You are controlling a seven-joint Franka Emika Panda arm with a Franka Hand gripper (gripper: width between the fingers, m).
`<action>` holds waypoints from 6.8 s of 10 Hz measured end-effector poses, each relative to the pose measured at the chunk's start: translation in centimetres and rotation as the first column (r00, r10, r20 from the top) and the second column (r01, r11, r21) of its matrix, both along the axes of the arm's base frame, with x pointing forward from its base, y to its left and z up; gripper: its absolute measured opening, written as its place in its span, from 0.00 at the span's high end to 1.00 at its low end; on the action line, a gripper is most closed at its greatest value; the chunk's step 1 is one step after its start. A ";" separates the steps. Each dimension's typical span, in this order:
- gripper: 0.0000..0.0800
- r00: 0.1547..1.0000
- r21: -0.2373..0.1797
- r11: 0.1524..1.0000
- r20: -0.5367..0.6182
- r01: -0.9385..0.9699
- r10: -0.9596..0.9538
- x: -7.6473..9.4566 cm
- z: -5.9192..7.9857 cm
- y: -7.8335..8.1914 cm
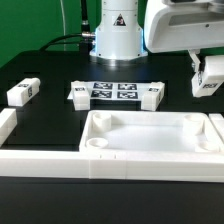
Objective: Assemble desk
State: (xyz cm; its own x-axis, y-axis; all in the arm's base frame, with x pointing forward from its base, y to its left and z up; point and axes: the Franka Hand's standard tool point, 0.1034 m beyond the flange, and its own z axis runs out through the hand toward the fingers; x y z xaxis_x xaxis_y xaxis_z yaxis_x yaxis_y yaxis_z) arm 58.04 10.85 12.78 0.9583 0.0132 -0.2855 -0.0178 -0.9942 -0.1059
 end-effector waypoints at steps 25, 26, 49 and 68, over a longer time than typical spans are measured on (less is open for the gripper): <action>0.64 0.755 -0.028 0.999 0.654 -0.043 0.051 5.5 2.4 -1.2; 0.64 0.755 -0.027 0.999 0.654 -0.046 0.053 5.5 2.4 -1.1; 0.64 0.763 -0.064 0.990 0.632 -0.126 0.138 6.3 0.6 -1.3; 0.19 0.741 -0.064 0.990 0.657 -0.126 0.137 5.8 -0.8 -0.9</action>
Offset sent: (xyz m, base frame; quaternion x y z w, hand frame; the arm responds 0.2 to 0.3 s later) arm 0.0070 -0.0129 0.0319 0.0538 0.0975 0.0164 0.9936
